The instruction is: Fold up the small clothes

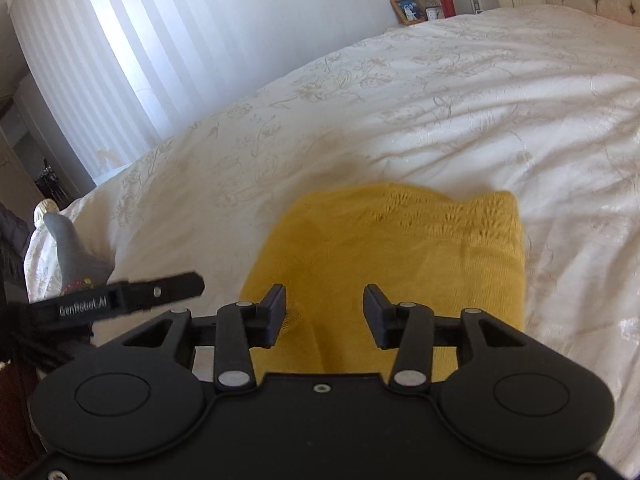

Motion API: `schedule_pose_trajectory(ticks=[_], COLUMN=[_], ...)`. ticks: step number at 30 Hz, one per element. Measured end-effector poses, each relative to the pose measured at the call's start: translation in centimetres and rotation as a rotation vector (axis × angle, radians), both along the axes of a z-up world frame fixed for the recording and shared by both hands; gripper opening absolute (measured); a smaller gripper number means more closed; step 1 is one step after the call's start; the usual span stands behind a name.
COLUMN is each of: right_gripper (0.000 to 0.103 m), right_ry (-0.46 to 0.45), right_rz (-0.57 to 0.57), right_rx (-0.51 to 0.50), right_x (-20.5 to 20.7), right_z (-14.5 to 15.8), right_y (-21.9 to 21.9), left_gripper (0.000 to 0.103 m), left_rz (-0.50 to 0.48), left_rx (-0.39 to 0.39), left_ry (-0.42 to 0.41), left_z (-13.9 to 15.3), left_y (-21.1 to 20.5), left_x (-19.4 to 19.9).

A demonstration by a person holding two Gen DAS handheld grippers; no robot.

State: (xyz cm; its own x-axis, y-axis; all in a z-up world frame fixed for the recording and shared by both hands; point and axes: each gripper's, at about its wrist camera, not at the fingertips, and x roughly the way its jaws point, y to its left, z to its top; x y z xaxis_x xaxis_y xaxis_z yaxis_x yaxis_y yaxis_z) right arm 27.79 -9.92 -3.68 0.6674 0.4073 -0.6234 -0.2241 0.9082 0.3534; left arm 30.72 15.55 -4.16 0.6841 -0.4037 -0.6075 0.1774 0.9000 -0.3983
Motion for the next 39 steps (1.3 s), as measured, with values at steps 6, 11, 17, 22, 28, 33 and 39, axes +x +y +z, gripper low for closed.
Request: schedule_pose_trajectory(ticks=[6,11,17,22,28,33,39], right_gripper=[0.055,0.064,0.063,0.078,0.079,0.083,0.081], right_ry=[0.069,0.008,-0.028,-0.124,-0.145,-0.139,-0.129], right_rz=[0.243,0.318,0.332,0.292,0.38,0.53,0.501], right_rx=[-0.107,-0.162,-0.146,-0.149,-0.153,-0.227,-0.158], right_x=[-4.0,-6.4,-7.1,-7.3,-6.4,-7.5,-8.8], right_z=[-4.0,-3.9,-3.1,-2.1,-3.0,-4.4,-4.0], right_y=[4.9,6.4,5.9,5.7,8.1,10.6,8.4], left_gripper=[0.094,0.094,0.094,0.094,0.094,0.094,0.094], left_rz=[-0.072,-0.126,-0.184,-0.121,-0.068,-0.098,-0.17], left_rx=[0.039,0.056,0.084,0.051,0.044,0.051,0.082], left_ry=[-0.062,-0.1,-0.048,-0.04,-0.012,0.003,-0.003], left_z=[0.3,-0.2,-1.1,-0.8,-0.9,-1.1,-1.8], left_y=[-1.6,-3.7,-4.8,-2.8,-1.2,-1.9,-4.4], left_x=[-0.7,-1.2,-1.2,-0.8,-0.2,-0.3,-1.1])
